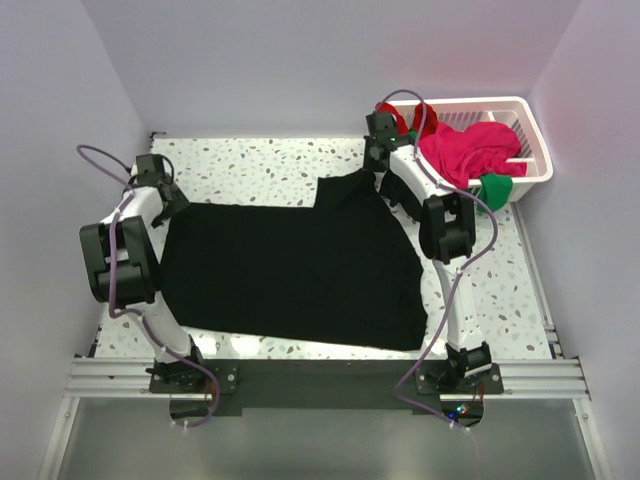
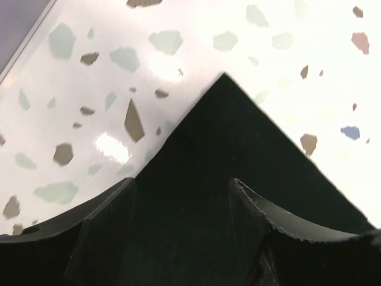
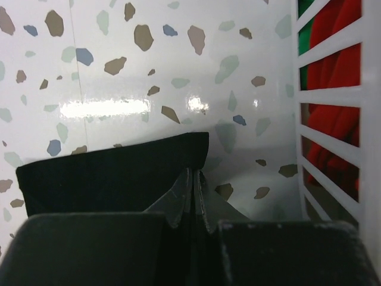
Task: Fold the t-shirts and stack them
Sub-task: Fold the tshirt
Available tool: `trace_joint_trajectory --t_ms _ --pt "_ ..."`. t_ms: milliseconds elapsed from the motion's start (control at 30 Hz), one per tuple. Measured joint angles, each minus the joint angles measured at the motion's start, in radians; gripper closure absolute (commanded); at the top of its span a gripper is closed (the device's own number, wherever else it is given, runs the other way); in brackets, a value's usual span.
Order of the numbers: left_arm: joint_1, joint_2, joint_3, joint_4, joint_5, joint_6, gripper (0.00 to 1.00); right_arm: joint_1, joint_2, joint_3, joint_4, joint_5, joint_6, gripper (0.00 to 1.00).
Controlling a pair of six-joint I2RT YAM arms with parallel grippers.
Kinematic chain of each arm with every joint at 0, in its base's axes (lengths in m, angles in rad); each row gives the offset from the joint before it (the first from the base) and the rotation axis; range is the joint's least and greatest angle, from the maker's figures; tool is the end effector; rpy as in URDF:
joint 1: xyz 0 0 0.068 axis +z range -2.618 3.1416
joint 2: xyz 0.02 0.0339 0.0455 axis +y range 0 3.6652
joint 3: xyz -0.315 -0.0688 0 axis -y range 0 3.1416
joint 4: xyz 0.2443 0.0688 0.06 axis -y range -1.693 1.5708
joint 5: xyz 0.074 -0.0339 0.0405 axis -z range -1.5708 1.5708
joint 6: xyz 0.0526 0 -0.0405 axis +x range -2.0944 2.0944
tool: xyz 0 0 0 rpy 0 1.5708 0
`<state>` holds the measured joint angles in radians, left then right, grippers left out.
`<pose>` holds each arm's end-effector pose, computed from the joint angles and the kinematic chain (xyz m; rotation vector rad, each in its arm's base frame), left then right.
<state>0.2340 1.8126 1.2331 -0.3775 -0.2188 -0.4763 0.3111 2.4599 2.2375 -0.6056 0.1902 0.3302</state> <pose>0.3912 0.1050 0.2333 -0.9517 2.3156 0.1770 0.5753 0.1745 0.2241 0.1111 2.3781 0.0767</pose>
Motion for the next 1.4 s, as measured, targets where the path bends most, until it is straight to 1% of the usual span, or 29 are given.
trace_joint_trajectory --t_ms 400,533,733,867,1100,1400 --pt "-0.002 0.241 0.175 0.086 0.027 -0.002 0.49 0.002 -0.016 -0.084 0.004 -0.029 -0.007 1.00" --pt "-0.004 0.268 0.204 0.097 0.029 0.000 0.50 0.002 -0.040 -0.111 0.004 -0.039 -0.007 1.00" --pt "-0.013 0.330 0.287 0.101 0.024 0.009 0.50 0.002 -0.077 -0.137 0.008 -0.051 -0.010 1.00" --pt "-0.019 0.357 0.326 0.098 0.016 0.017 0.53 0.002 -0.082 -0.140 0.008 -0.051 -0.011 1.00" --pt "-0.021 0.354 0.320 0.091 -0.011 0.024 0.55 0.002 -0.082 -0.141 0.007 -0.051 -0.011 1.00" --pt "-0.021 0.306 0.249 0.079 -0.037 0.026 0.55 0.002 -0.082 -0.138 -0.013 -0.051 -0.011 1.00"
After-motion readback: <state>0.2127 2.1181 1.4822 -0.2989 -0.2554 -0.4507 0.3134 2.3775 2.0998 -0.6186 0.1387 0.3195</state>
